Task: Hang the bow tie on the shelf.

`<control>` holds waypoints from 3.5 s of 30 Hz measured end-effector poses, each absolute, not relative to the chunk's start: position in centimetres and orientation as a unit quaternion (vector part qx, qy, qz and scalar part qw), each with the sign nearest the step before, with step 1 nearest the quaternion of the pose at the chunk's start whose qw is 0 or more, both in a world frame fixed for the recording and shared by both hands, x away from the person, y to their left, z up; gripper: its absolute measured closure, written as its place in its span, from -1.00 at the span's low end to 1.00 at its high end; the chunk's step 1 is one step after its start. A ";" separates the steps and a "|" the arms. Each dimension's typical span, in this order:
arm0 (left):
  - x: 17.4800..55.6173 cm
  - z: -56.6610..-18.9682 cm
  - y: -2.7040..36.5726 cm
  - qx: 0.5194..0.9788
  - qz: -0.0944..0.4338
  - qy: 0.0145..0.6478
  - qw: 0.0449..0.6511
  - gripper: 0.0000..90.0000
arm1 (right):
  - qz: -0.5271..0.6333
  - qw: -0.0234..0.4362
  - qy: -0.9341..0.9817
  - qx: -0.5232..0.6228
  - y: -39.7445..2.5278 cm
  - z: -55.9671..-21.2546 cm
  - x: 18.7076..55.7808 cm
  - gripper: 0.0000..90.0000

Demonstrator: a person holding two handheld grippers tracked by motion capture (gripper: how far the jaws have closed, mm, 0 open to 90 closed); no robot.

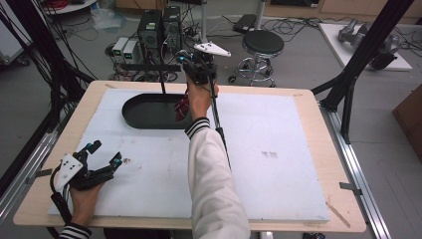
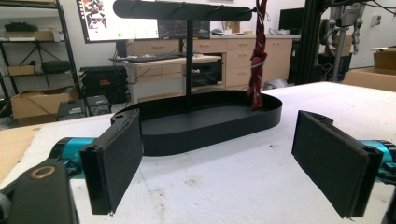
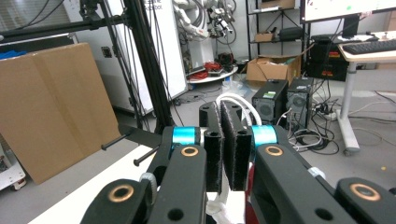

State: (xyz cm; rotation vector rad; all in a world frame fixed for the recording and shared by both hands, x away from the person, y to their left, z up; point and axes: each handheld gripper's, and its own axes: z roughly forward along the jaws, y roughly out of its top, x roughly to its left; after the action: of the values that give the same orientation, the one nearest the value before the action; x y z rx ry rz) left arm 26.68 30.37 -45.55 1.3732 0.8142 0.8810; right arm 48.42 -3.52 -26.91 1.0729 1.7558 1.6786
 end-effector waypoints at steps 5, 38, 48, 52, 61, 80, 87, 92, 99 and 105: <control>26.7 -45.5 30.4 0.596 0.381 0.353 0.612 -0.62 | 0.611 0.246 0.637 0.401 -4.1 -27.1 48.5 0.95; 26.7 -45.5 30.4 0.597 0.379 0.355 0.612 -0.62 | 0.566 0.204 0.681 0.417 -2.2 -30.6 50.8 0.93; 26.7 -45.5 30.4 0.599 0.380 0.354 0.610 -0.62 | 0.535 0.218 0.712 0.399 -1.7 -30.6 50.6 0.85; 26.7 -45.5 30.4 0.599 0.379 0.354 0.610 -0.62 | 0.523 0.228 0.723 0.389 -1.5 -30.6 50.5 0.80; 26.7 -45.5 30.4 0.599 0.379 0.354 0.610 -0.62 | 0.488 0.257 0.754 0.355 -1.0 -30.4 50.1 0.60; 26.9 -45.5 30.4 0.601 0.377 0.359 0.607 -0.62 | 0.582 0.199 0.723 0.315 -5.4 -26.8 45.8 -0.75; 26.8 -45.5 30.4 0.599 0.378 0.356 0.609 -0.62 | 0.594 0.218 0.716 0.296 -11.2 -26.2 40.3 -0.76; 26.8 -45.5 30.4 0.599 0.378 0.357 0.609 -0.63 | 0.599 0.254 0.702 0.291 -17.0 -27.4 34.7 -0.76; 26.8 -45.5 30.3 0.601 0.381 0.358 0.605 -0.63 | 0.611 0.306 0.661 0.309 -24.1 -31.1 28.9 -0.76; 26.8 -45.5 30.3 0.600 0.382 0.358 0.604 -0.62 | 0.613 0.335 0.641 0.317 -27.4 -36.2 25.9 -0.76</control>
State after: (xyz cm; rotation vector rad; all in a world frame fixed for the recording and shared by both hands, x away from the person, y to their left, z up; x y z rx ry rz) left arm 26.78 30.28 -45.49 1.3893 0.8290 0.8837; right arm 25.93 -27.35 -36.19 0.8274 1.6734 1.5997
